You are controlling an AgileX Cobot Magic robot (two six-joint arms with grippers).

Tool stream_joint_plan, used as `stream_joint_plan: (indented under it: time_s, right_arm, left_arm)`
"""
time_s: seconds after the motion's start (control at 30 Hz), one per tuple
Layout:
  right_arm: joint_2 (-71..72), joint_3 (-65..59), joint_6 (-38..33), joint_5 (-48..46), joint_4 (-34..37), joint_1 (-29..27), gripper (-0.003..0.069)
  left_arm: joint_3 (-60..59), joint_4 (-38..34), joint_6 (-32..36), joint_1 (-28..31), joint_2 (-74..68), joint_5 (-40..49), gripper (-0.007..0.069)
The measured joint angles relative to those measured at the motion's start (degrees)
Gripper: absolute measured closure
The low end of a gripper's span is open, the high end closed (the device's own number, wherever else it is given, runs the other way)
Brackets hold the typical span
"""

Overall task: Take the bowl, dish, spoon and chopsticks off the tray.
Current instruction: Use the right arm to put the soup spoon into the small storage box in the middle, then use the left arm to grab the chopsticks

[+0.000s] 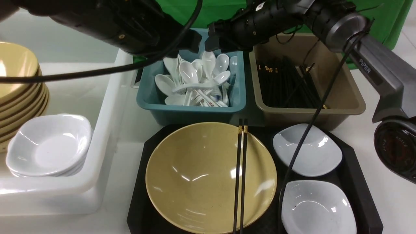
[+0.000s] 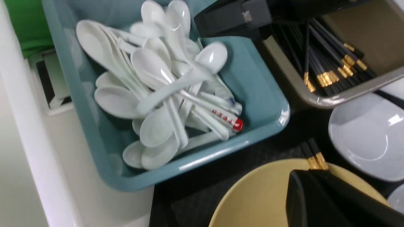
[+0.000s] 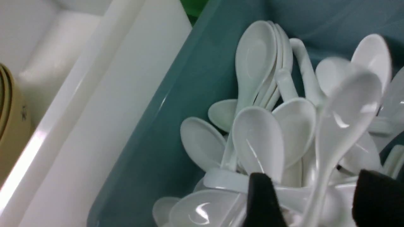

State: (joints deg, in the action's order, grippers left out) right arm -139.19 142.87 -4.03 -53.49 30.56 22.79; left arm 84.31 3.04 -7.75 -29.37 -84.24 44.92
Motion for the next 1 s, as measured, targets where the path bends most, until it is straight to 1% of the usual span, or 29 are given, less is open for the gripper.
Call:
stream_joint_plan:
  time_s: [0.03, 0.07, 0.1, 0.13, 0.17, 0.2, 0.23, 0.27, 0.3, 0.33, 0.37, 0.4, 0.43, 0.47, 0.5, 0.57, 0.63, 0.67, 0.7, 0.73, 0.77, 0.8, 0.83, 0.87, 0.9, 0.97, 1.0]
  right_arm:
    - [0.5, 0.9, 0.0, -3.4, -0.7, -0.1, 0.0195]
    - [0.9, 1.8, 0.2, -6.8, -1.2, -0.2, 0.0181]
    - [1.7, 2.5, 0.3, -10.3, -2.1, -0.6, 0.0186]
    - [2.9, 2.7, 0.5, -12.7, -3.4, -0.8, 0.0211]
    - [3.9, 2.7, 1.0, -13.9, -4.7, -1.2, 0.0251]
    - [5.3, 2.4, 1.4, -14.7, -5.9, -1.4, 0.0321]
    - [6.5, 2.1, 1.6, -15.1, -6.6, -1.6, 0.0354]
    - [9.4, 0.5, 1.4, -15.3, -8.2, -1.9, 0.0482]
    - [12.6, -1.8, 1.3, -15.4, -9.7, -1.9, 0.0563]
    - [15.0, -3.9, 1.3, -15.4, -10.8, -2.0, 0.0594]
    - [18.3, -6.5, 1.3, -15.4, -12.0, -2.0, 0.0613]
    - [23.1, -11.8, 1.2, -15.6, -14.8, -2.0, 0.0626]
    - [26.7, -16.0, 1.2, -15.6, -16.9, -2.0, 0.0627]
    - [27.3, -16.9, 1.2, -15.6, -16.9, -2.0, 0.0626]
    - [32.3, -23.3, 1.1, -15.7, -20.2, -2.0, 0.062]
    - [39.8, -34.3, 1.1, -15.8, -26.1, -2.0, 0.0603]
    - [43.1, -38.8, 1.1, -15.8, -27.9, -2.0, 0.0596]
    - [49.2, -47.5, 1.1, -14.2, -30.0, -2.1, 0.059]
    - [50.4, -48.4, 1.1, -14.0, -30.1, -2.1, 0.059]
    - [52.6, -51.6, 1.1, -13.1, -30.6, -2.2, 0.0589]
    - [56.7, -57.4, 1.1, -11.1, -31.0, -2.2, 0.0587]
    - [58.2, -60.0, 1.2, -10.1, -31.2, -2.2, 0.0585]
    - [59.1, -60.6, 1.2, -9.9, -31.2, -2.2, 0.0585]
    - [62.5, -65.0, 1.4, -8.0, -31.2, -2.2, 0.0579]
    - [64.7, -68.0, 1.6, -6.8, -31.2, -2.2, 0.0572]
    - [67.4, -70.6, 1.7, -5.4, -31.2, -2.2, 0.0568]
    - [67.7, -71.1, 1.7, -5.2, -31.2, -2.2, 0.0566]
  left_arm:
    - [0.0, 0.0, 0.0, 0.0, 0.0, 0.9, 0.063]
    - [0.0, 0.0, 0.0, 0.0, 0.0, 1.5, 0.063]
    - [0.0, -0.1, 0.1, 0.0, 0.0, 2.1, 0.063]
    - [0.0, -0.3, 0.3, 0.0, 0.0, 2.6, 0.063]
    - [0.0, -0.6, 0.9, 0.0, 0.0, 3.0, 0.0629]
    - [0.0, -1.2, 1.8, 0.1, 0.0, 3.5, 0.063]
    - [0.0, -1.6, 2.3, 0.0, 0.0, 3.9, 0.063]
    - [0.0, -3.8, 4.5, 0.0, 0.0, 5.3, 0.063]
    - [0.0, -5.6, 6.0, 0.1, 0.0, 6.5, 0.063]
    - [0.0, -7.4, 7.2, 0.1, 0.0, 7.7, 0.063]
    - [-0.1, -9.3, 7.8, 0.1, 0.0, 8.9, 0.063]
    - [-0.4, -11.6, 8.5, 0.1, -0.1, 10.3, 0.063]
    - [-0.7, -13.1, 9.0, 0.1, -0.3, 11.0, 0.063]
    - [-0.8, -13.9, 9.1, 0.1, -0.3, 11.3, 0.063]
    - [-1.8, -15.9, 9.7, -0.4, -0.8, 12.1, 0.063]
    - [-3.6, -16.7, 9.8, -2.5, -2.8, 12.3, 0.0626]
    - [-4.1, -16.7, 9.7, -3.9, -4.2, 12.2, 0.0618]
    - [-4.3, -16.0, 8.5, -6.3, -6.6, 11.1, 0.0593]
    - [-4.3, -15.7, 7.8, -7.2, -7.6, 10.6, 0.0583]
    - [-4.3, -15.1, 7.0, -8.4, -8.8, 9.8, 0.0554]
    - [-3.9, -13.6, 4.8, -10.1, -10.8, 8.5, 0.0499]
    - [-3.5, -12.6, 3.5, -11.3, -12.2, 8.3, 0.045]
    - [-3.3, -12.5, 2.8, -11.3, -12.4, 8.2, 0.044]
    - [-2.4, -11.3, 0.3, -12.3, -14.5, 8.1, 0.0347]
    - [-1.7, -10.8, -1.4, -12.7, -16.0, 8.0, 0.0272]
    - [-1.3, -10.8, -2.6, -12.9, -17.6, 7.7, 0.0161]
    - [-1.3, -10.8, -2.7, -12.9, -17.9, 7.6, 0.0149]
